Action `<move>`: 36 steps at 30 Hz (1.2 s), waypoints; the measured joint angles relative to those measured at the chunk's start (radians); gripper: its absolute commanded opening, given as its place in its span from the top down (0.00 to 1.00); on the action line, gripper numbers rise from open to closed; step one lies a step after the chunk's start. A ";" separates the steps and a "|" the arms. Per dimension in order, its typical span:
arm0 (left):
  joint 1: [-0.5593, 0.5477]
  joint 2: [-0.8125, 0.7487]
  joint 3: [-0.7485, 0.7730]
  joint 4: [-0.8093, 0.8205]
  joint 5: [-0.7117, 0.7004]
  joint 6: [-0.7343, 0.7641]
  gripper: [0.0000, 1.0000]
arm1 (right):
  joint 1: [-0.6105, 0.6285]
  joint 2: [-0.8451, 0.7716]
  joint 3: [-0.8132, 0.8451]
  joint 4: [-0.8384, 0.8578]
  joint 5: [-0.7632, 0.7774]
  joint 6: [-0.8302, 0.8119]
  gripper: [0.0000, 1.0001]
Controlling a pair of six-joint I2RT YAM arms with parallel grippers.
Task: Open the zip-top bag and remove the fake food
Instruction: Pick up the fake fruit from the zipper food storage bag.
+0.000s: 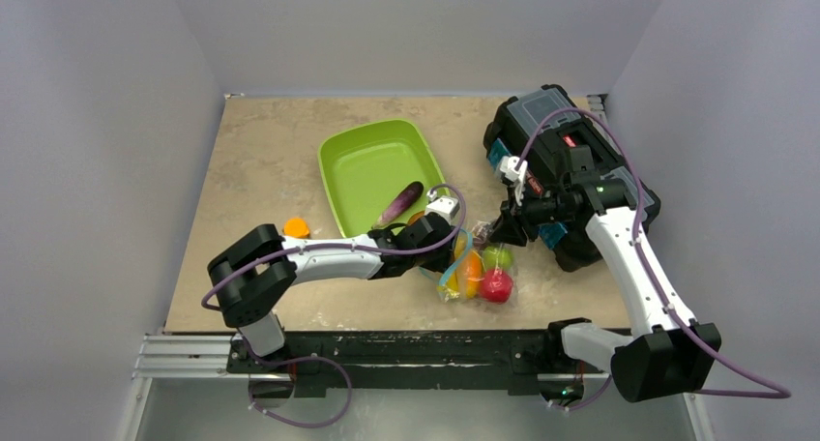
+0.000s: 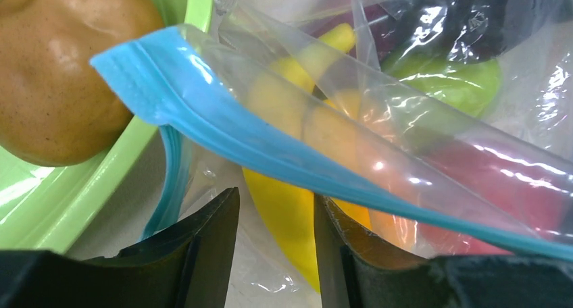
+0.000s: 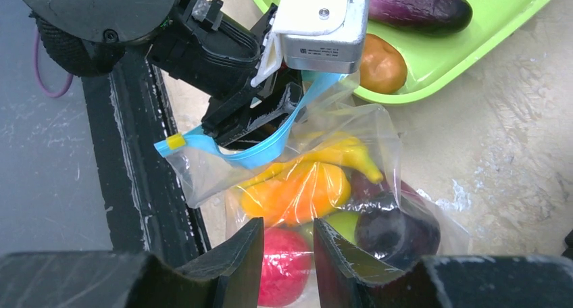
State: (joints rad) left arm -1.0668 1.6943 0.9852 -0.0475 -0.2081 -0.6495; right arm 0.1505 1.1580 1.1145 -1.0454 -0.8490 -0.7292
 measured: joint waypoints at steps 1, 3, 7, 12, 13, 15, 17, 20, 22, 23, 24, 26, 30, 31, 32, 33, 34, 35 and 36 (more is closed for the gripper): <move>0.001 0.000 -0.001 -0.006 0.000 -0.005 0.55 | 0.000 -0.002 0.000 0.000 0.002 -0.002 0.67; 0.001 0.000 -0.002 -0.018 0.003 -0.021 0.55 | 0.000 -0.010 -0.003 0.004 0.018 -0.004 0.67; 0.005 0.000 -0.002 -0.039 0.016 -0.043 0.55 | 0.000 -0.020 -0.028 0.027 0.080 0.004 0.68; 0.006 0.003 -0.002 -0.054 0.023 -0.092 0.53 | 0.000 -0.020 -0.083 0.072 0.166 0.031 0.68; 0.006 0.005 -0.002 -0.055 0.023 -0.098 0.52 | 0.000 -0.019 -0.092 0.081 0.179 0.037 0.68; 0.006 0.012 -0.002 -0.056 0.027 -0.121 0.52 | 0.000 -0.017 -0.112 0.100 0.207 0.052 0.68; 0.006 0.023 -0.002 -0.056 0.034 -0.134 0.52 | 0.001 -0.009 -0.122 0.121 0.232 0.067 0.68; 0.005 0.044 -0.002 -0.054 0.055 -0.154 0.52 | 0.002 0.011 -0.126 0.150 0.259 0.087 0.68; 0.006 0.056 -0.002 -0.053 0.065 -0.162 0.52 | 0.006 0.021 -0.130 0.167 0.271 0.095 0.68; 0.006 0.060 -0.002 -0.052 0.068 -0.164 0.52 | 0.007 0.025 -0.135 0.174 0.277 0.100 0.68; 0.006 0.064 -0.002 -0.051 0.071 -0.170 0.52 | 0.009 0.027 -0.140 0.179 0.282 0.101 0.68; 0.006 0.071 -0.002 -0.048 0.078 -0.172 0.49 | 0.013 0.029 -0.155 0.190 0.291 0.106 0.68; 0.006 0.079 0.000 -0.044 0.089 -0.178 0.43 | 0.021 0.035 -0.161 0.196 0.309 0.113 0.68; 0.006 0.080 0.001 -0.044 0.089 -0.179 0.43 | 0.023 0.036 -0.161 0.198 0.310 0.116 0.68; 0.006 0.080 0.004 -0.046 0.090 -0.180 0.43 | 0.026 0.037 -0.161 0.200 0.312 0.117 0.68; 0.006 0.084 0.009 -0.051 0.089 -0.182 0.43 | 0.026 0.038 -0.161 0.201 0.313 0.118 0.68; 0.006 0.089 0.017 -0.057 0.087 -0.187 0.43 | 0.028 0.040 -0.161 0.202 0.315 0.120 0.68; 0.006 0.094 0.024 -0.063 0.085 -0.191 0.43 | 0.029 0.042 -0.161 0.202 0.316 0.121 0.67; 0.006 0.098 0.032 -0.073 0.081 -0.198 0.44 | 0.031 0.042 -0.161 0.202 0.316 0.121 0.67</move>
State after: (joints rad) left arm -1.0611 1.7924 1.0176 -0.1207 -0.1272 -0.8474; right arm 0.1818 1.1999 0.9531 -0.8433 -0.5327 -0.6083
